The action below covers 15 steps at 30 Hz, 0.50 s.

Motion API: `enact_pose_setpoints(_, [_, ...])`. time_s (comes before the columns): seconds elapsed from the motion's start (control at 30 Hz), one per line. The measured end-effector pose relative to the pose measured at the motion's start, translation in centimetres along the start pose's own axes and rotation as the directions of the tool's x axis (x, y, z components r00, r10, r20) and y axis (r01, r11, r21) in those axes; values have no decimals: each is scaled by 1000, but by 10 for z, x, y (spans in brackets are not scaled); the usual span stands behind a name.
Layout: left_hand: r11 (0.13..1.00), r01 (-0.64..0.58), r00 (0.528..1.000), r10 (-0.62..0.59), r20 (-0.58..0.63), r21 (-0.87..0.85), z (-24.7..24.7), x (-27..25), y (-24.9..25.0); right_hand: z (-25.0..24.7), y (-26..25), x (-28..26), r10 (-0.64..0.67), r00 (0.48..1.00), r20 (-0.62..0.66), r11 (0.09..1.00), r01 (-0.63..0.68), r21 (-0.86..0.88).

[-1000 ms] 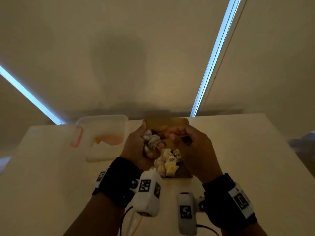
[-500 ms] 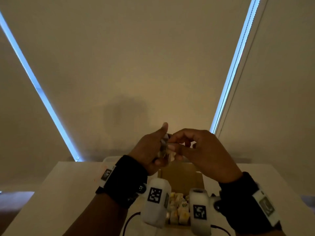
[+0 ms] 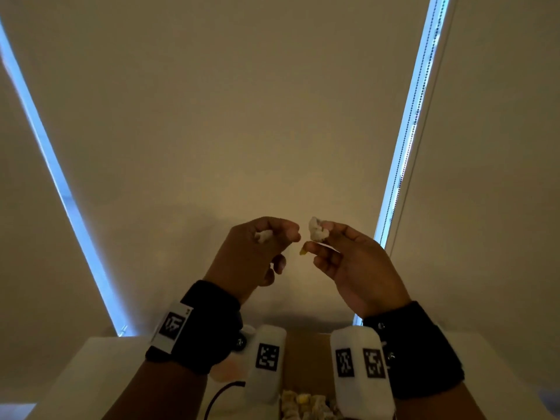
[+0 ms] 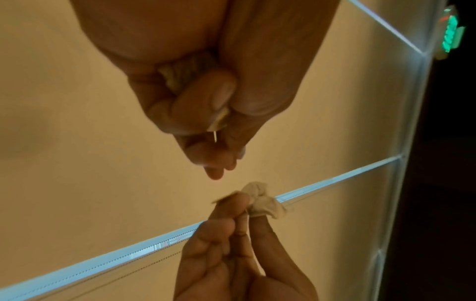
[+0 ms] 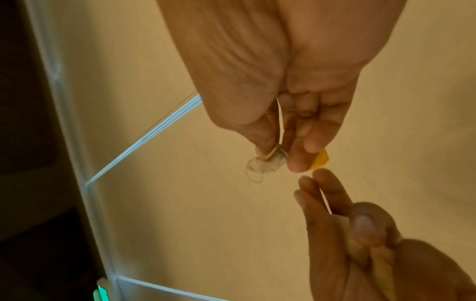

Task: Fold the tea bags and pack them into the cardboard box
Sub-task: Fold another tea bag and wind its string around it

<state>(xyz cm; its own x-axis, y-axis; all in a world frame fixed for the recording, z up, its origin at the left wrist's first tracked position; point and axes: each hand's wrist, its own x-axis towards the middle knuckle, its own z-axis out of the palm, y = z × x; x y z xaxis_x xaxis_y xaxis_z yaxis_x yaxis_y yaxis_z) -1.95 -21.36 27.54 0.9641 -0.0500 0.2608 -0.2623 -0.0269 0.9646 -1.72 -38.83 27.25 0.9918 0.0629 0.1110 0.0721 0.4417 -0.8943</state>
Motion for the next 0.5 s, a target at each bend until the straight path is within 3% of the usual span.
enact_pose_setpoints(0.17, [969,-211,978,209,25,126,5,1,13,4,-2,2,50,998,49,999,-51,11])
enact_pose_setpoints(0.33, [951,-272,960,279,-23,148,5,4,17,8,-12,-3,71,987,142,995,-61,-75])
enact_pose_setpoints(0.5, [962,-242,963,254,-93,126,2,3,23,5,-21,-7,-62,972,225,902,151,-405])
